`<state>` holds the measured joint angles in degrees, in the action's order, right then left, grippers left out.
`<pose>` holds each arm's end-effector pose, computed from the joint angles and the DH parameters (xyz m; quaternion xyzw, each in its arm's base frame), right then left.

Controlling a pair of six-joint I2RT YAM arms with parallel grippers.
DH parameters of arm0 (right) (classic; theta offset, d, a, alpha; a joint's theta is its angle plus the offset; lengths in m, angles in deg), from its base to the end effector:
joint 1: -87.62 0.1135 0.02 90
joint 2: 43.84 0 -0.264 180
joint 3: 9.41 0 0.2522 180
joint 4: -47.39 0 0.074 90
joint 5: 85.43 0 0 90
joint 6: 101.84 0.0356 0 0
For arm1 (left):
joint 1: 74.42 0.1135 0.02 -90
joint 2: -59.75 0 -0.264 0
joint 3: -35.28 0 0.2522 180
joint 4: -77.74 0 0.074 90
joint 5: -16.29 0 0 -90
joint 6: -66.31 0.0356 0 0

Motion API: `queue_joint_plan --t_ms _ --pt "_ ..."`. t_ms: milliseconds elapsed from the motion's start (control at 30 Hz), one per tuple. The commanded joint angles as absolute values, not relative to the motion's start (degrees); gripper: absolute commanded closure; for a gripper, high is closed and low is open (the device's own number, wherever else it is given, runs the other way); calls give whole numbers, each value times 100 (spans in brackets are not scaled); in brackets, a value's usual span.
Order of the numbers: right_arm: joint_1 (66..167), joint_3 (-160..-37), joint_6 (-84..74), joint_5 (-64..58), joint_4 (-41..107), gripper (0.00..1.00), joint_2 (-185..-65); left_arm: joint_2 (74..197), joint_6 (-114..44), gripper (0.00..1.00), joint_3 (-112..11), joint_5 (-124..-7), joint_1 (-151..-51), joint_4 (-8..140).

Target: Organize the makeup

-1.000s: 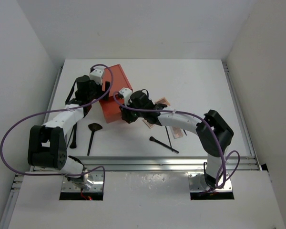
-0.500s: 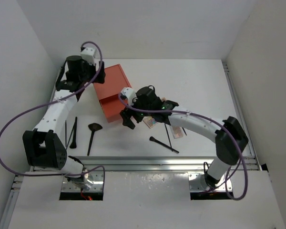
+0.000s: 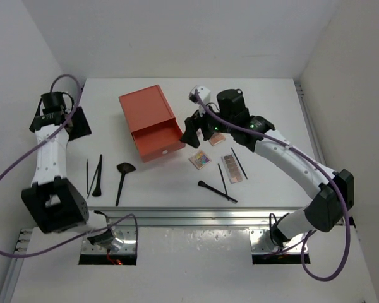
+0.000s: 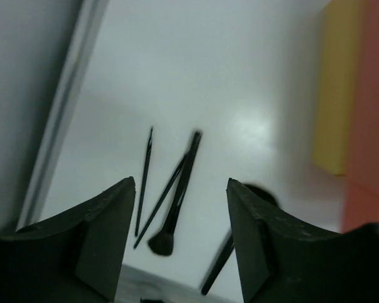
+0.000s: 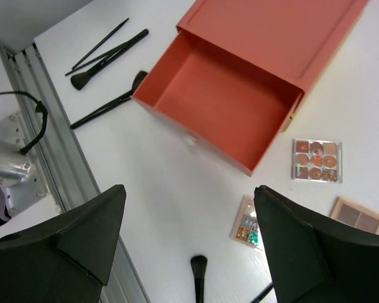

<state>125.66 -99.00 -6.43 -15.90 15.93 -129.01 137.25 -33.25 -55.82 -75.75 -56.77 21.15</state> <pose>0.2639 0.2223 0.3472 -0.3248 0.7794 0.3310 0.4213 0.2742 0.0886 0.3558 -0.2226 0.8895 0.0444 0.3966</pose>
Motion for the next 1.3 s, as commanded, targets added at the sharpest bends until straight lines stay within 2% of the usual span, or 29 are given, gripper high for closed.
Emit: queue_joint_plan --t_ms 0,300,400,533,733,900,1200,1233,1267 --pt "12322 -10139 -403 -2205 1824 18 -12909 14508 -3011 36 -5047 -7029 -5202 1194" --pt "12058 -10068 3 -2602 2176 20 -13103 14878 -2378 36 -4046 -7160 -4674 2302" --pt "12067 -10104 90 -2611 2211 22 -13217 15150 -2316 43 -3825 -7081 -4516 2574" --pt "12084 -10165 178 -2620 2194 22 -13305 15335 -2316 43 -3588 -7142 -4445 3057" --pt "12066 -10192 204 -2602 2115 23 -13349 15599 -2316 44 -3587 -7142 -4331 3488" --pt "12058 -10236 196 -2550 2009 23 -13402 16091 -2316 50 -3526 -7081 -4208 3595" --pt "12066 -10420 -15 -2391 1974 23 -13446 16644 -2430 86 -3578 -6896 -4085 3595" --pt "12049 -10438 -59 -2348 1965 23 -13463 16645 -2430 94 -3631 -6844 -4085 3595" --pt "12075 -10438 -59 -2338 1965 23 -13455 16645 -2430 94 -3631 -6843 -4032 3534"
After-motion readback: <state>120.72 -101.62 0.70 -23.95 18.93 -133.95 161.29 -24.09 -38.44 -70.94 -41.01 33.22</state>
